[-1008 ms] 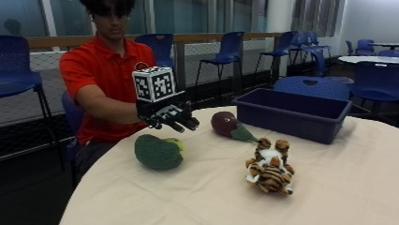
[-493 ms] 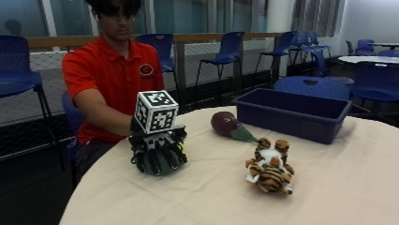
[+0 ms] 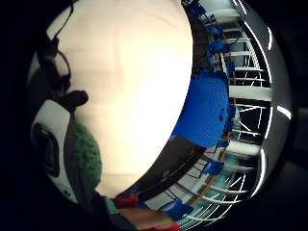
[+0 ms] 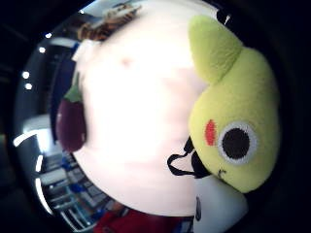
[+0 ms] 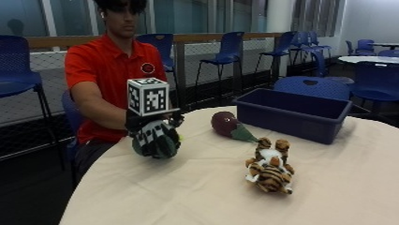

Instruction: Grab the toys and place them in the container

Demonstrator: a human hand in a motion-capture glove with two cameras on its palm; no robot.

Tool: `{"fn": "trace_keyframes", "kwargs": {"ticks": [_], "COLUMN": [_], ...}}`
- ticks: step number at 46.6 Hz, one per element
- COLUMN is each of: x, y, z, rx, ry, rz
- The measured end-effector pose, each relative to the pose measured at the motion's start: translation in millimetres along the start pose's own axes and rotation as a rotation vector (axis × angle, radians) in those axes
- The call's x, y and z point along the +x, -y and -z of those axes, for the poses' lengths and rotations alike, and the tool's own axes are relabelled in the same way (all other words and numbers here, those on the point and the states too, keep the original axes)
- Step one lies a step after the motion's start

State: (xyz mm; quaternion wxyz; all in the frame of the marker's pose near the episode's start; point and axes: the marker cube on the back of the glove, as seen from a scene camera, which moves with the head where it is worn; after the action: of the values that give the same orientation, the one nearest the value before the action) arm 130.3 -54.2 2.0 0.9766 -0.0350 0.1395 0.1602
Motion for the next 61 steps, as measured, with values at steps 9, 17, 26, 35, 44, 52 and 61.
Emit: {"fn": "trace_keyframes", "kwargs": {"ticks": [9, 17, 26, 35, 44, 52, 61], "x": [-63, -159, -282, -385, -444, -447, -408], "y": [-10, -5, 8, 45, 59, 63, 56], "z": [71, 145, 191, 182, 174, 161, 147], "rx": [0.058, 0.104, 0.167, 0.234, 0.239, 0.144, 0.125], "ry": [0.094, 0.116, 0.141, 0.146, 0.061, 0.104, 0.137], "rz": [0.109, 0.271, 0.440, 0.546, 0.603, 0.599, 0.617]}}
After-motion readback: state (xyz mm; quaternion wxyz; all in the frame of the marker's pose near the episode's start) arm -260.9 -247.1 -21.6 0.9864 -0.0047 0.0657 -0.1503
